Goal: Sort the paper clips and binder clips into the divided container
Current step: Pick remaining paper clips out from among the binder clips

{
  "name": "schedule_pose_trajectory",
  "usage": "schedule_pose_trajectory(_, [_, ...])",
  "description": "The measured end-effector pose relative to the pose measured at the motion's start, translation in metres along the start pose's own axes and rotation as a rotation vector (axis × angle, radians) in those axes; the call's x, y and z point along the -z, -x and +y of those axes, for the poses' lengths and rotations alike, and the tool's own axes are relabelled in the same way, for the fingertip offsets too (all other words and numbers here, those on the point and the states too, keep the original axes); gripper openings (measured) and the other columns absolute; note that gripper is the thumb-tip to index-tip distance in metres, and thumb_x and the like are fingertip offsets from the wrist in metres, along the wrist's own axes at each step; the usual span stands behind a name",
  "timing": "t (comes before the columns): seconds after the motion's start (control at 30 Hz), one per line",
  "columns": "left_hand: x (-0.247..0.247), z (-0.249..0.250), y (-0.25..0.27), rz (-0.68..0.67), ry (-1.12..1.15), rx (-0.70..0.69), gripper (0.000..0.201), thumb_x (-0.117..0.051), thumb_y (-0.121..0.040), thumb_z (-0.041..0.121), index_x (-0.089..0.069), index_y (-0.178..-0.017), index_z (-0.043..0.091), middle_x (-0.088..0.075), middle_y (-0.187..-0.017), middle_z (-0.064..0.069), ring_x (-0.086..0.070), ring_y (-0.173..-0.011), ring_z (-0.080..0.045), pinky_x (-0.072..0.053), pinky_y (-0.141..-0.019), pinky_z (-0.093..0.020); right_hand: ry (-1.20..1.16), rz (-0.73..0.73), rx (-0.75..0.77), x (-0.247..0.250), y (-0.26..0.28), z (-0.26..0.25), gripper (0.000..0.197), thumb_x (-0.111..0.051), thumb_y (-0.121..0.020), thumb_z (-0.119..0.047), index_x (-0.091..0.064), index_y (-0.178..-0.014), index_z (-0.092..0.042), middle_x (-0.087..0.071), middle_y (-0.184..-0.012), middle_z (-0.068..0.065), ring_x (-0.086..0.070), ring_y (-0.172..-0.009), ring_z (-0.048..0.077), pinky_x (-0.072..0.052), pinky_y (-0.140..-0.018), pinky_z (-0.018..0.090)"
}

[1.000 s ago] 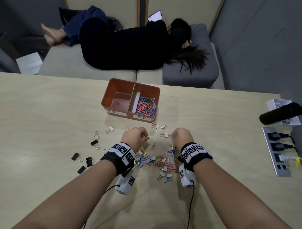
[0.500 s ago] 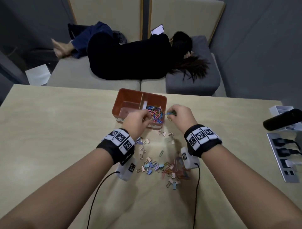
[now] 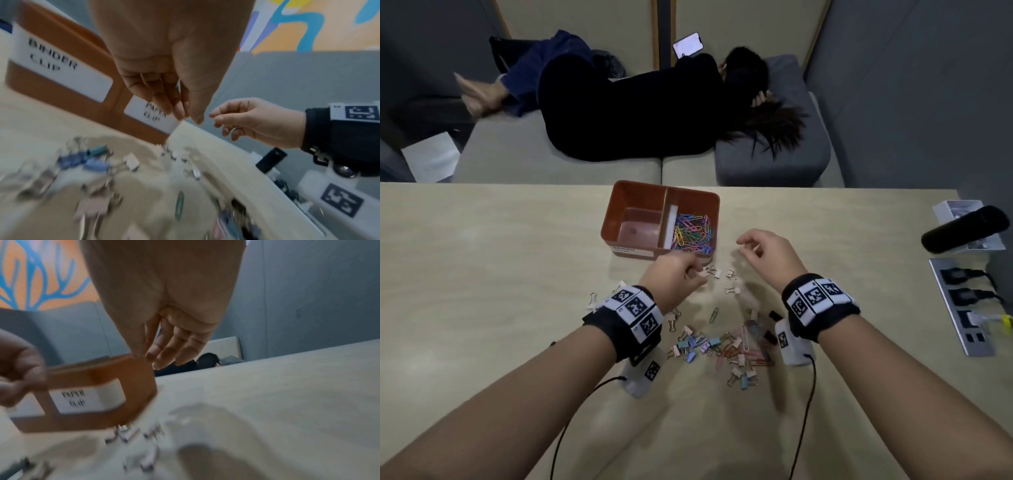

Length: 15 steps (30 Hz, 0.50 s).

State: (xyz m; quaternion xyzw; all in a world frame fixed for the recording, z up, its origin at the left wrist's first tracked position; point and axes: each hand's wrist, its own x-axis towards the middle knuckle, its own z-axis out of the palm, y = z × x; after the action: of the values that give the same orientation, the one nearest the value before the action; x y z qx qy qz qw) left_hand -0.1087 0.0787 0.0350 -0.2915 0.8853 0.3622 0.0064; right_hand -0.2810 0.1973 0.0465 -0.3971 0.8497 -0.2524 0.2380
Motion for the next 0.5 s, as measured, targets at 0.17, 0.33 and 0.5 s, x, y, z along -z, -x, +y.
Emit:
schedule_pose_trajectory(0.17, [-0.05,-0.006,0.01,-0.169,-0.128,0.068,0.023,-0.064,-0.085,0.035,-0.063,-0.101,0.018,-0.062,-0.096,0.002,-0.059,-0.09,-0.019,-0.048,-0.079,-0.029,0.128,-0.155,-0.195,-0.015,0.042,0.056,0.008,-0.067,-0.083,-0.026,-0.066,-0.09,-0.023,-0.064,-0.086,-0.006,-0.06,-0.081,0.016,-0.051,-0.074,0.03])
schedule_pose_trajectory(0.33, [-0.08,-0.001,0.008,-0.224,-0.241,0.164,0.024,-0.061,-0.084,0.039,-0.06,-0.095,0.017,-0.062,-0.1,-0.003,-0.058,-0.092,-0.022,-0.052,-0.083,-0.036,0.264,-0.206,-0.204,-0.034,0.053,0.067,0.012,-0.068,-0.081,-0.035,-0.069,-0.089,-0.026,-0.069,-0.092,-0.008,-0.061,-0.091,0.015,-0.049,-0.088,0.033])
schedule_pose_trajectory(0.5, [-0.091,0.006,-0.001,-0.206,-0.303,0.212,0.019,-0.061,-0.085,0.038,-0.062,-0.092,0.021,-0.063,-0.101,-0.002,-0.059,-0.094,-0.023,-0.049,-0.082,-0.035,0.32,-0.22,-0.227,-0.044,0.043,0.061,0.011,-0.072,-0.078,-0.036,-0.068,-0.079,-0.026,-0.07,-0.089,-0.006,-0.061,-0.091,0.018,-0.047,-0.09,0.035])
